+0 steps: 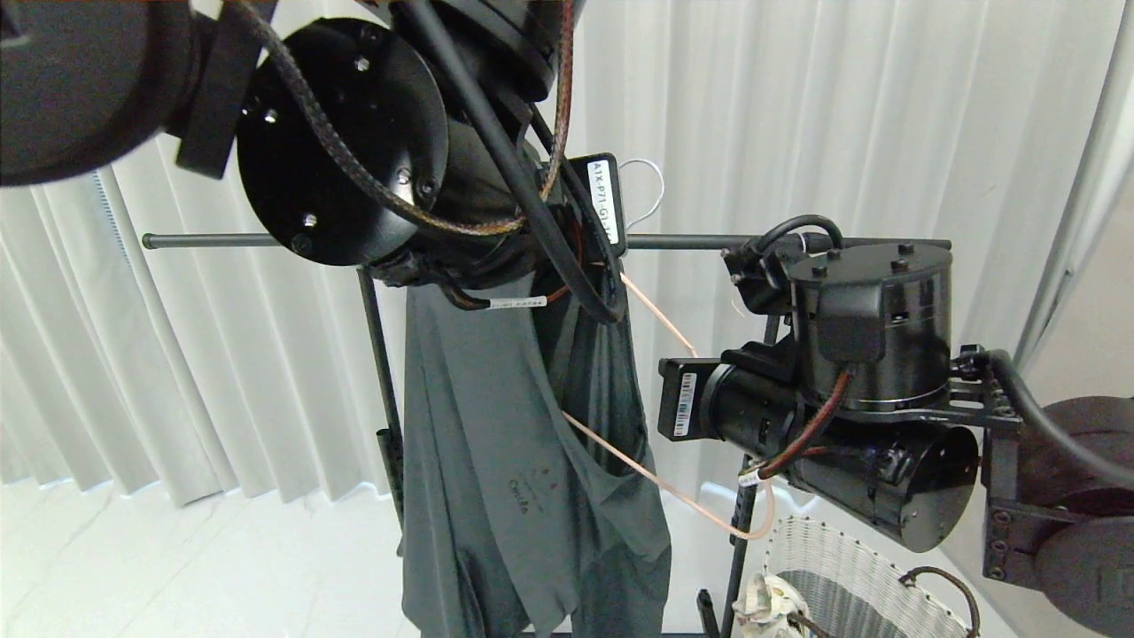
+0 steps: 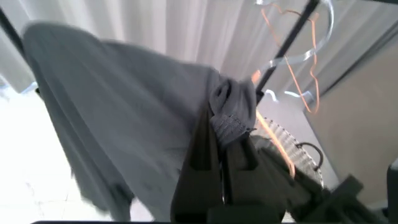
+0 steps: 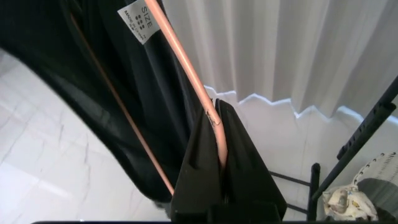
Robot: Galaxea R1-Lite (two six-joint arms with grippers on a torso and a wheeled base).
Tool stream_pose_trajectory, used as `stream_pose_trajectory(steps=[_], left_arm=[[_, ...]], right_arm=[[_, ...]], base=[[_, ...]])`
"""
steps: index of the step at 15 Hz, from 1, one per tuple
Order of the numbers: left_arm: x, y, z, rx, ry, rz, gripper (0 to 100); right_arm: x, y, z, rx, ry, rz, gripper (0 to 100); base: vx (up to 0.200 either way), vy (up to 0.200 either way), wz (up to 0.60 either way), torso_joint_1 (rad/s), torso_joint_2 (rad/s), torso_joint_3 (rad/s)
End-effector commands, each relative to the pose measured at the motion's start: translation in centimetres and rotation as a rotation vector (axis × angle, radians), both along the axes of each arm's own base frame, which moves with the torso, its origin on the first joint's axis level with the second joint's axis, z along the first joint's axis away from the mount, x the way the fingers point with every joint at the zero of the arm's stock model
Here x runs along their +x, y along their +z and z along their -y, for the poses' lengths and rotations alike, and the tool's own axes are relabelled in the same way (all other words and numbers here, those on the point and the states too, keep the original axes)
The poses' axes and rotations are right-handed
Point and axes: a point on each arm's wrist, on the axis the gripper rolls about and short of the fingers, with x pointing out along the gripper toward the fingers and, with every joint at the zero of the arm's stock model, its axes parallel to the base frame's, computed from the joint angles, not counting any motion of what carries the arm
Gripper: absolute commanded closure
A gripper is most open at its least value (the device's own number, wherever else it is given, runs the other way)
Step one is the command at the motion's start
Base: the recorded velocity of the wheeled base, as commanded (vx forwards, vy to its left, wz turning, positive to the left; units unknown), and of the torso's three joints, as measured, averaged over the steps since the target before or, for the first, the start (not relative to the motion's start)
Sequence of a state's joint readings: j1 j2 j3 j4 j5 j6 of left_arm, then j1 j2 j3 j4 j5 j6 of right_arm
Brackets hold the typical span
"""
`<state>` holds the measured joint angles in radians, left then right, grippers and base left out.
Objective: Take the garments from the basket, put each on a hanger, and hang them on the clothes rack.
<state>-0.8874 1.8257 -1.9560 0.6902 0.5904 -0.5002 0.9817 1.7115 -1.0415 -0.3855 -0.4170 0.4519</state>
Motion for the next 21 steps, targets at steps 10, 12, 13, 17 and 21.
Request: stream_pose_trajectory(steps=[10,12,13,17,21], left_arm=[[-0.4,-0.1,0.2,0.003,-0.01,-0.002,0],[-0.7,0.3,-0.1,-0.009,-0.011,0.008,0],[-0.9,0.6,-0.4,-0.018,-0.012,0.013,0],[-1.1,1.1,-0.7,-0.036,-0.011,0.026,0],[-2.2,1.8,-1.1,-0.054,-0.033,0.038,0]], right_arm=[[-0.1,1.6,0.5,0.073,-0.009,0.058,100],[0.0,1.9,0.5,0.093,-0.01,0.077,100],[0.1,2.0,0.6,0.097,-0.015,0.086,100],[0.9,2.4,1.1,0.121,-0.038,0.141,100],[1.0,2.3,1.3,0.121,-0.046,0.147,100]], base=[[0.0,0.0,0.0,0.0,0.0,0.0],[0.0,0.0,0.0,0.0,0.0,0.0],[0.0,0.0,0.0,0.0,0.0,0.0],[0.0,0.0,0.0,0.0,0.0,0.0],[0.0,0.0,0.0,0.0,0.0,0.0]])
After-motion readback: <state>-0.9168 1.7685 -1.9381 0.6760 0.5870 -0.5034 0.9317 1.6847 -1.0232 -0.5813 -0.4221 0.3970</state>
